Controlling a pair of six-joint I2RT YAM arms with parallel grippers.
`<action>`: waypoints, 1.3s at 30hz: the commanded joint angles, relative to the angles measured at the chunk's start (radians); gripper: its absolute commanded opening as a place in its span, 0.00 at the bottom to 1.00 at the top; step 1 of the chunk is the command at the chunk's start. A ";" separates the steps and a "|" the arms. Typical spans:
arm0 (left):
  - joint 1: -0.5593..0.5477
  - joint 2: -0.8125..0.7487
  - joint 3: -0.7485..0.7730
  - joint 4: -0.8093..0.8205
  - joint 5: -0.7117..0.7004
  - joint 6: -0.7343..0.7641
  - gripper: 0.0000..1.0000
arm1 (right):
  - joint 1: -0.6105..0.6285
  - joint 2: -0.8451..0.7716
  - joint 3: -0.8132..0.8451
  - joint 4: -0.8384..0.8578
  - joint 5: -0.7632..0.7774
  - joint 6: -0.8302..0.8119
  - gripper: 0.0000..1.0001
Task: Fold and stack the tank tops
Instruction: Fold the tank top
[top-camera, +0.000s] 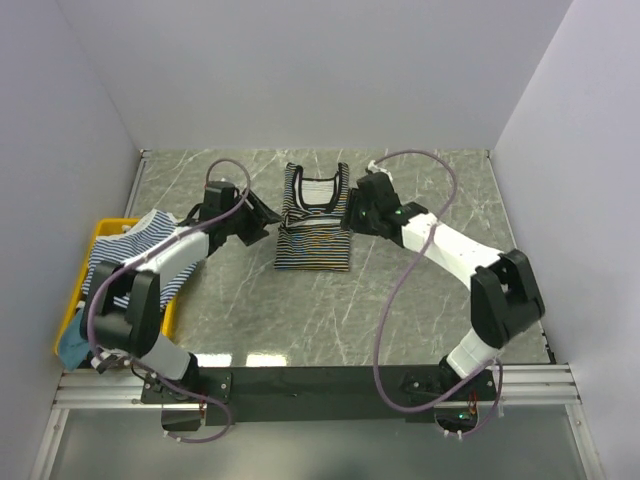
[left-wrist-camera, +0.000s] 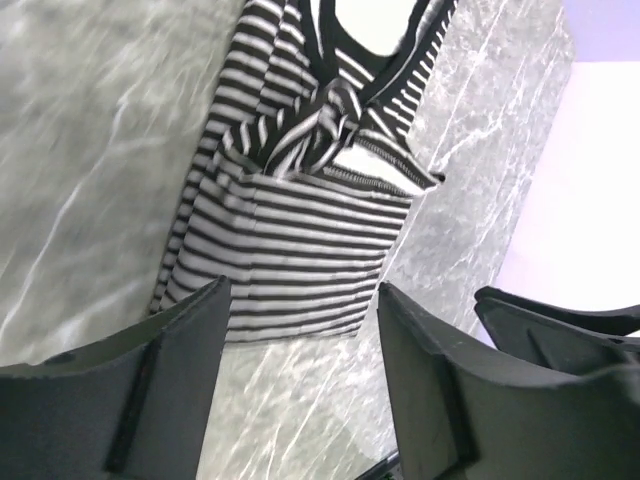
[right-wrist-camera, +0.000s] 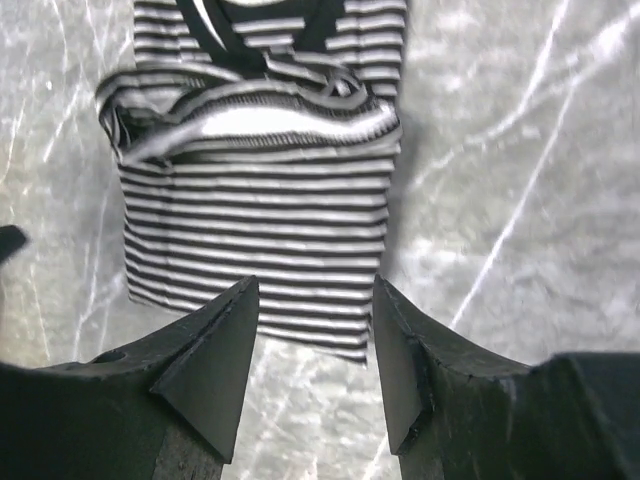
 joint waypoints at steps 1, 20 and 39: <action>-0.037 -0.077 -0.050 -0.048 -0.091 0.027 0.62 | 0.024 -0.065 -0.121 0.054 0.008 0.019 0.56; -0.197 -0.002 -0.218 0.027 -0.256 -0.042 0.73 | 0.106 0.069 -0.269 0.231 -0.022 0.100 0.56; -0.199 -0.114 -0.251 -0.137 -0.267 -0.063 0.00 | 0.267 -0.128 -0.460 0.170 0.003 0.184 0.00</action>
